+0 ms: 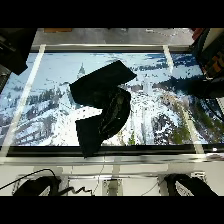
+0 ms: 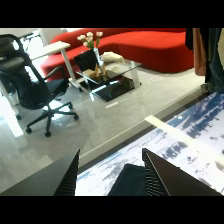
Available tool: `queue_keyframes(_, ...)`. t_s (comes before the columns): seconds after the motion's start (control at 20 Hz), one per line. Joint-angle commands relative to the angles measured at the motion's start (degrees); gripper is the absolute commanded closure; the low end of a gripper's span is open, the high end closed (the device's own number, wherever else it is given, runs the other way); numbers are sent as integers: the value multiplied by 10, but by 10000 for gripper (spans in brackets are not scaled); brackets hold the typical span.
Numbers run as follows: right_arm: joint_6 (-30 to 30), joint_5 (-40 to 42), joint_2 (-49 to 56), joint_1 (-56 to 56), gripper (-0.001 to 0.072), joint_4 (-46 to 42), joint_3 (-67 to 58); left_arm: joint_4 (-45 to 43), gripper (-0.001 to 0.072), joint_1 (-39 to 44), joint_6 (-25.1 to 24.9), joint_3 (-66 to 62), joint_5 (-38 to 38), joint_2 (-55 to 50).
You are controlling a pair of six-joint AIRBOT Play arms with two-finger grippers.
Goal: Fold the clothes and pants, and hang the long-sleeved shirts on hangers.
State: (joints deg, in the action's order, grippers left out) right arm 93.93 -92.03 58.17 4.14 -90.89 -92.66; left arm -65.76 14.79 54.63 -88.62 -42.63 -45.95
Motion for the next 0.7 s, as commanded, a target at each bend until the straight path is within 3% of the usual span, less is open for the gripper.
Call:
queue_keyframes(0.0,0,6,0,1,679,0,-1,0,290,0,0,0,1,0)
queue_keyframes(0.1,0,10,0,1,679,0,-1,3,290,0,0,0,13,0)
queue_keyframes(0.35,0,144,6,1,679,31,0,23,289,1,26,0,12,2)
queue_keyframes(0.55,-14,75,33,4,679,197,22,-44,291,0,28,0,12,2)
queue_keyframes(0.65,-38,67,42,33,679,266,66,-89,291,0,61,1,8,2)
